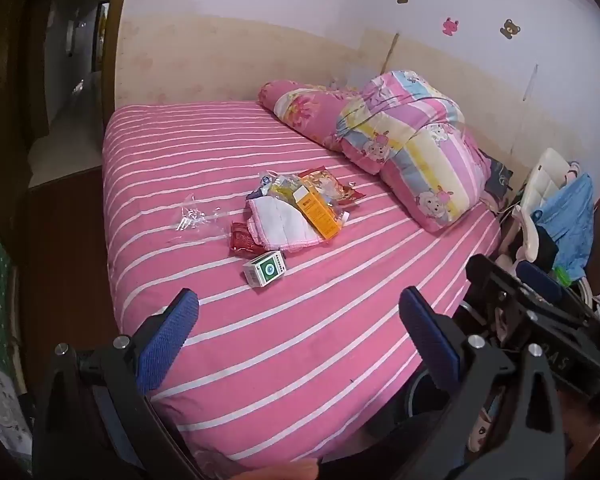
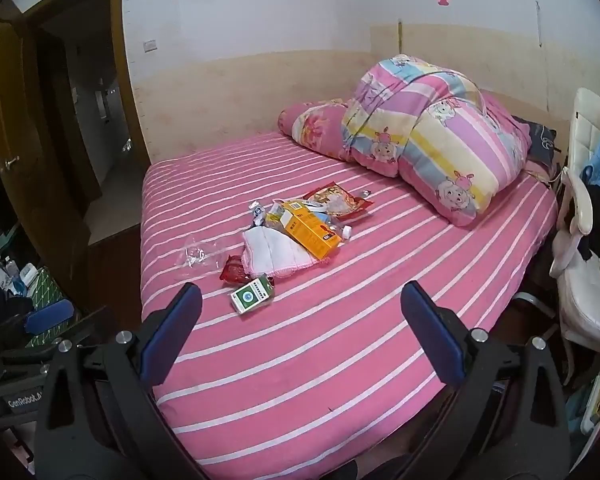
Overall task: Collect trash
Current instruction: 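Move both tools toward the trash pile on the bed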
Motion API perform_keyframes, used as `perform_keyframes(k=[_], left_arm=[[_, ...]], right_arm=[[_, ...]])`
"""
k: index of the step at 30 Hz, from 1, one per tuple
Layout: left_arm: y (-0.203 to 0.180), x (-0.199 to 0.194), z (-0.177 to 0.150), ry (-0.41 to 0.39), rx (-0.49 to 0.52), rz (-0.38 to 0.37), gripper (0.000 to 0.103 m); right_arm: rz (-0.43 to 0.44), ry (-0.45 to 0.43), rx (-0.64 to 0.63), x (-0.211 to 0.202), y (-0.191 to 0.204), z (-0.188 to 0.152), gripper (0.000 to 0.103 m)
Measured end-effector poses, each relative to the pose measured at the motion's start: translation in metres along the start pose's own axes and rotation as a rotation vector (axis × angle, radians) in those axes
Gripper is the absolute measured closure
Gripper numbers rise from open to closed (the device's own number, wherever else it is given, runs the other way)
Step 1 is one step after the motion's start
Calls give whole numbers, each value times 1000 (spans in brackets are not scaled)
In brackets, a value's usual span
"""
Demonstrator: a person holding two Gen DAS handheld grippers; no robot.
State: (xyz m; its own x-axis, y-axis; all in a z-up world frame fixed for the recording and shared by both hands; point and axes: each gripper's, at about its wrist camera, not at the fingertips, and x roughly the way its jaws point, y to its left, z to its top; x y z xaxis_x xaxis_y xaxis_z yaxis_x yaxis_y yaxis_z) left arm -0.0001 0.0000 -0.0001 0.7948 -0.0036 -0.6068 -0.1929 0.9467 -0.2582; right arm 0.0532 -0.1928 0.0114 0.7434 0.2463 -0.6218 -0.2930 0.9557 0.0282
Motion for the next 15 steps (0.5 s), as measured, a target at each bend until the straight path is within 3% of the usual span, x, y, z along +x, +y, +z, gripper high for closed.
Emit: perform_keyframes(k=[15], left_arm=[[-7, 6, -3, 39, 5, 6, 6]], right_arm=[[6, 13, 25, 3, -3, -3, 4]])
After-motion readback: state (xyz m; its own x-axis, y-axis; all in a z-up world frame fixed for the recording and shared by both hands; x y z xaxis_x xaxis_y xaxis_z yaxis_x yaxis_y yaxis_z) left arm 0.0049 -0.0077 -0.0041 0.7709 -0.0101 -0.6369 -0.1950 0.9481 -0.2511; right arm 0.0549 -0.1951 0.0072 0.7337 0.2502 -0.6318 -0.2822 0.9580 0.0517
